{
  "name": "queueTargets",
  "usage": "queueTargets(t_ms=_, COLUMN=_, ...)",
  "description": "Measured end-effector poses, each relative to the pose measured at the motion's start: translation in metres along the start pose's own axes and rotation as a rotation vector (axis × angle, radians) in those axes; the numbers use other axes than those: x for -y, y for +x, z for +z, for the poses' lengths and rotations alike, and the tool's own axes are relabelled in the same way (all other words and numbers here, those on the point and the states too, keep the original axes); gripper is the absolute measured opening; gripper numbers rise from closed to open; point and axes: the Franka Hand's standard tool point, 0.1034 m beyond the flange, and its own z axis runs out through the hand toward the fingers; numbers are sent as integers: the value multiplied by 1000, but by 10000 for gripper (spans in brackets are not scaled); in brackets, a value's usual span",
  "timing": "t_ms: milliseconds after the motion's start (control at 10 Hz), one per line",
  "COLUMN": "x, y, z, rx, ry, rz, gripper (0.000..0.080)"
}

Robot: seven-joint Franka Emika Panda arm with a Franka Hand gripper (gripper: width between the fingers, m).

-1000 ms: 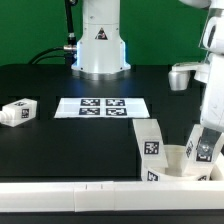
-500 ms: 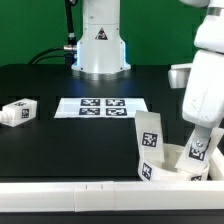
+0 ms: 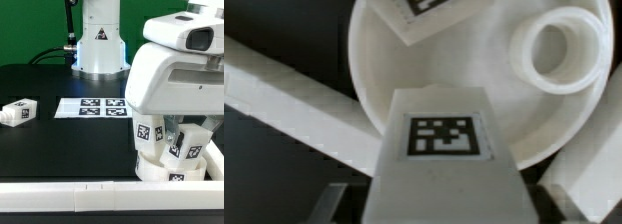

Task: Assemble stool

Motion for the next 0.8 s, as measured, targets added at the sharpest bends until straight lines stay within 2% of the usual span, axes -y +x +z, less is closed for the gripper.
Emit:
queueTargets(t_ms=300, x=-1, y=0, z=1, rx=2, ry=3, rz=214, gripper=338)
queueTargets(t_ms=400, x=-7, y=6, z=2, rx=7, ry=34, rz=364, gripper=338)
queueTargets(t_ms=600, x=-10, y=11, z=7, rx=7, ry=40, rz=526, gripper=338)
queueTargets(t_ms=800, x=-14, y=13, z=10, rx=-16, ry=64, rz=726, gripper=338)
